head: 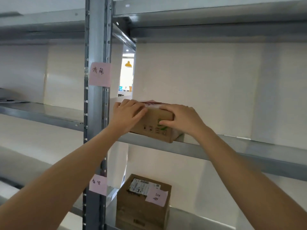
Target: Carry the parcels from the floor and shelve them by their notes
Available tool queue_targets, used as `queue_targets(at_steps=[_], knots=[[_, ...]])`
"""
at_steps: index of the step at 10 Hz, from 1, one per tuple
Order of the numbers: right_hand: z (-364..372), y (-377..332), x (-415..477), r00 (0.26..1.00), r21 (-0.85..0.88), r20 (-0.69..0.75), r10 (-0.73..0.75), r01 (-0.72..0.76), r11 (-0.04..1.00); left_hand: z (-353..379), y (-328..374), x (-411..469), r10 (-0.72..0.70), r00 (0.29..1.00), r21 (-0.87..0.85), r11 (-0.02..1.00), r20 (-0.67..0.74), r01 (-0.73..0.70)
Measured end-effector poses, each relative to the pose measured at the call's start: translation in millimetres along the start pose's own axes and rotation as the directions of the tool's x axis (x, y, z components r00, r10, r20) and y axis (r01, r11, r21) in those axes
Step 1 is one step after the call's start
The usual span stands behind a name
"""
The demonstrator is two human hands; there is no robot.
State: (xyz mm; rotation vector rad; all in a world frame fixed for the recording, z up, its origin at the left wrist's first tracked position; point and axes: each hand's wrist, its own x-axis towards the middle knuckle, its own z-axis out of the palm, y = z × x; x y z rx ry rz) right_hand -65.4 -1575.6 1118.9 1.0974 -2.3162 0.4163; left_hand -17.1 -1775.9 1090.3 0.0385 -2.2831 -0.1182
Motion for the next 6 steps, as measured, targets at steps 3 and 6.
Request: queue_targets(at_steps=[3, 6], knots=[[13, 48, 3, 0.988, 0.014, -0.014, 0.153, -0.153, 0.988, 11, -13, -8, -0.129, 0.983, 0.138, 0.984, 0.13, 0.111], [16, 30, -18, 0.953, 0.059, -0.218, 0.209, -0.201, 0.978, 12, -7, -4, -0.198, 0.98, -0.03, 0.98, 0.012, 0.199]])
